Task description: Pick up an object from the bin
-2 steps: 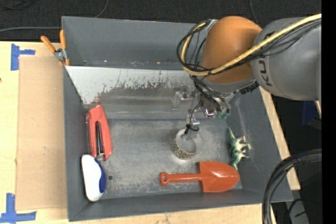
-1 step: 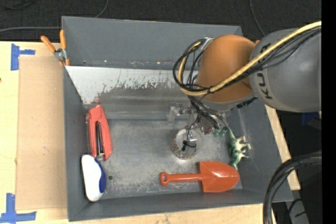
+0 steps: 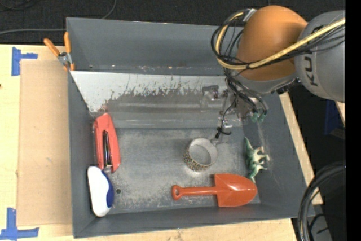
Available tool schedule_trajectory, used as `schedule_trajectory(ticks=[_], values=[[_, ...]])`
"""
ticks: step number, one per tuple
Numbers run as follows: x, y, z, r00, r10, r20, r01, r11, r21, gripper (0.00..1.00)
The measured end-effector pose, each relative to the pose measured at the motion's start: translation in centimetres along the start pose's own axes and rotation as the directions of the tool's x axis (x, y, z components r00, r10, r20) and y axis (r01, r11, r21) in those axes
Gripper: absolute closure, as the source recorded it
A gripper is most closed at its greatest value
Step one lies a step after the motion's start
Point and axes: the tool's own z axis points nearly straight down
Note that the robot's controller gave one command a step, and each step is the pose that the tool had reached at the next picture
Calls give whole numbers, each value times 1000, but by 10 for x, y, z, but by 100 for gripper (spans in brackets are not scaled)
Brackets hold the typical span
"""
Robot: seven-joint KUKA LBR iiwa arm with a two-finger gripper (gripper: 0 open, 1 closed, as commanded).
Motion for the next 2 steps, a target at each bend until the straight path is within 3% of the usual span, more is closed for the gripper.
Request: schedule_trajectory(ticks=[1,2], values=[[28,23,26,999,-40,-19,40,999,-9,0],[-8,-41,67,975,-224,-2,224,975,-3,0]])
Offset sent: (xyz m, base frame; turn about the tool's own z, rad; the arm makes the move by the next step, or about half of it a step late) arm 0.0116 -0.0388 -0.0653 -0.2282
